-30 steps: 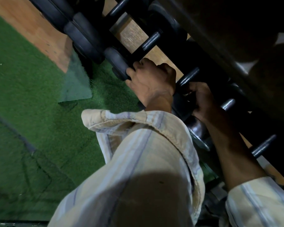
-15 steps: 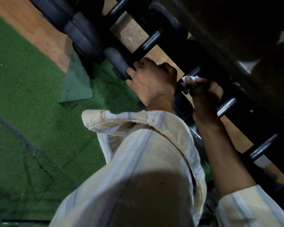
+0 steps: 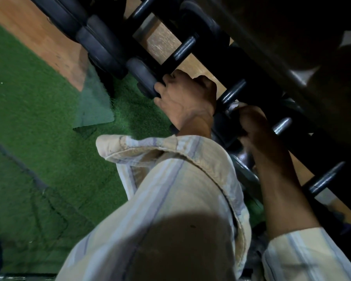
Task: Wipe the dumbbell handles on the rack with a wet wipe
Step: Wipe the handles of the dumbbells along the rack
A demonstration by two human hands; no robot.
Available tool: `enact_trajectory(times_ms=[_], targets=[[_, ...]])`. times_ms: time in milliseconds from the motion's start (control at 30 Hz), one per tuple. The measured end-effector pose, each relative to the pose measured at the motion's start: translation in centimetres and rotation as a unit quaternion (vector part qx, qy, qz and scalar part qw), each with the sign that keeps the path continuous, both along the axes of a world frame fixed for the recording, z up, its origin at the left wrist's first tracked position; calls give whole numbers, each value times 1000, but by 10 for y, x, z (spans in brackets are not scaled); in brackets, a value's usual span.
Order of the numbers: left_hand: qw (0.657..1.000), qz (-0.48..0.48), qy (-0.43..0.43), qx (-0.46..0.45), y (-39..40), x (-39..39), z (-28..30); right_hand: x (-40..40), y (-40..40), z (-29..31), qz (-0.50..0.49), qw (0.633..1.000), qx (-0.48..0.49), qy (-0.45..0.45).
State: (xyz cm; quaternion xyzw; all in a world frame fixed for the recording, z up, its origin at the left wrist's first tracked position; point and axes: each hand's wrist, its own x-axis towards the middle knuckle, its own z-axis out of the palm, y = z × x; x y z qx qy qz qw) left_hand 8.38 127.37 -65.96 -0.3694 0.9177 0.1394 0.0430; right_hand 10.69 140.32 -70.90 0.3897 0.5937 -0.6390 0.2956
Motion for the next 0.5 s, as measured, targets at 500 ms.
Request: enact_trajectory(times_ms=[500], targets=[[1000,2,10,4,2,0,1,2,-21,8,-154,978,74,117]])
